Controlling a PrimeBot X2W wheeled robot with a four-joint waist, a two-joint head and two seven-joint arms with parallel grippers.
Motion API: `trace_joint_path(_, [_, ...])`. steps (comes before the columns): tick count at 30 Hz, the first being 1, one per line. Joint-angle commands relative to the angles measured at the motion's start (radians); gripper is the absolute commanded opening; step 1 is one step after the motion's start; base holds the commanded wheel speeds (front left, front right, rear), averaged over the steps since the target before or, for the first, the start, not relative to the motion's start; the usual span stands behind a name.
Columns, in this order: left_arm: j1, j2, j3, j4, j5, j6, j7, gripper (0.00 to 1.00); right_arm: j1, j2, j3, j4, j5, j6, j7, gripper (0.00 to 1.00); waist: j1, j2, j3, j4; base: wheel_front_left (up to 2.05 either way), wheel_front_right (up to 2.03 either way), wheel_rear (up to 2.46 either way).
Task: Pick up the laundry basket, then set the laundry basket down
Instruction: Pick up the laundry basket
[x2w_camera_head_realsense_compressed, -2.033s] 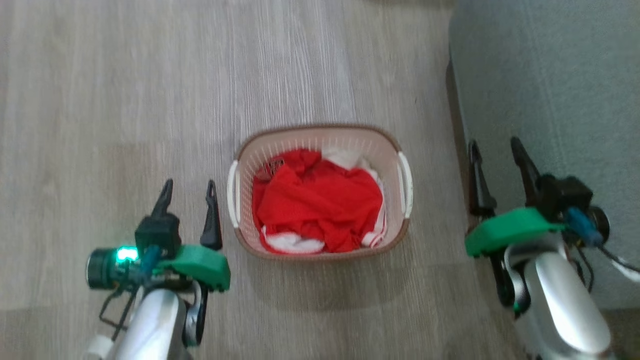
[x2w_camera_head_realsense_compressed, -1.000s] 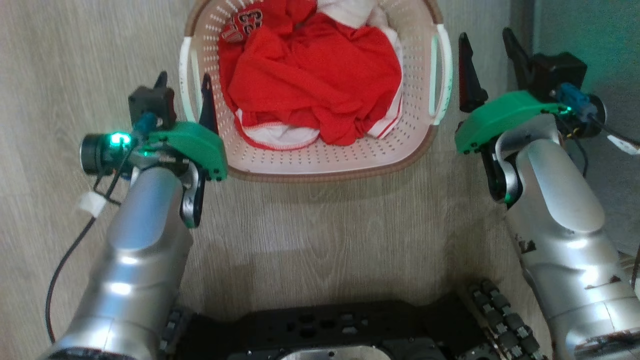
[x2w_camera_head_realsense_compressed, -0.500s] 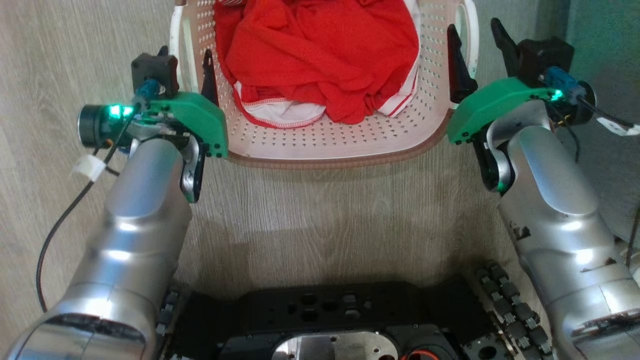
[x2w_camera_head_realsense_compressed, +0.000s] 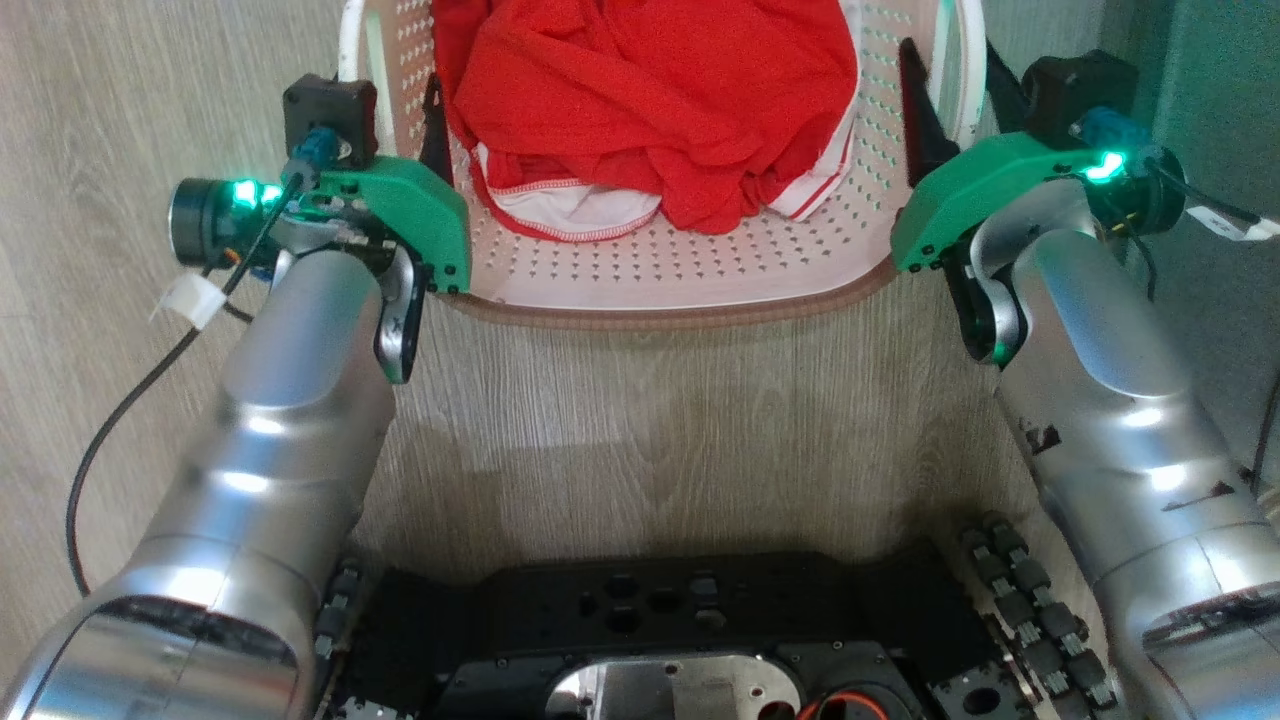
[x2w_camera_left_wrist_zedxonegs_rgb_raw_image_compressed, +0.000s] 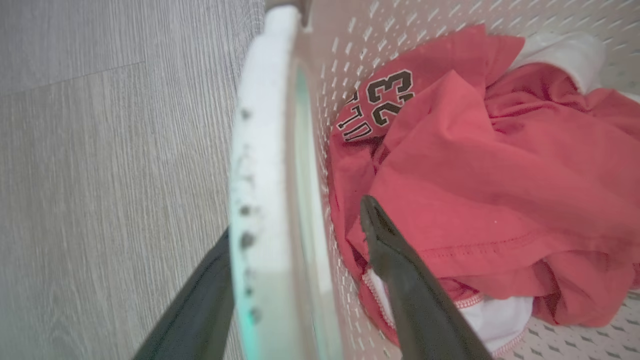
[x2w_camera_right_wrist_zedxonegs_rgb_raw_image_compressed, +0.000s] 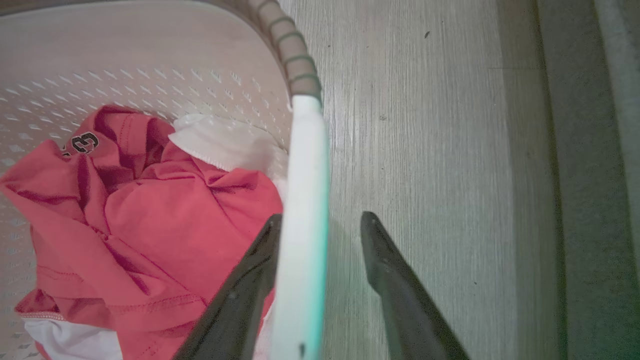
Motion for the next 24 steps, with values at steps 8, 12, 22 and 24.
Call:
trace_joint_path(8, [0.009,0.023,-0.039,0.008,-0.054,0.015,-0.006,0.00,0.022,0.015,0.044,0.037,0.031,-0.002,-0.005,0.00,0.0000,-0.0001,-0.014,0.003,0.00,0.00,0.00])
trace_joint_path(12, [0.022,0.023,-0.073,0.012,-0.086,0.022,-0.006,0.00,0.020,0.015,0.055,0.054,0.045,-0.002,-0.005,0.00,0.0000,-0.0001,-0.035,0.001,0.00,0.00,0.00])
trace_joint_path(22, [0.075,0.023,-0.133,0.042,-0.171,0.036,-0.006,0.00,0.040,0.015,0.081,0.109,0.083,-0.002,-0.005,0.00,0.0000,-0.0001,-0.132,-0.008,0.00,0.00,0.00])
trace_joint_path(24, [0.090,0.023,-0.146,0.046,-0.187,0.037,-0.006,0.00,0.051,0.015,0.088,0.123,0.092,-0.002,-0.005,0.00,0.0000,-0.0001,-0.165,-0.010,0.00,0.00,0.00])
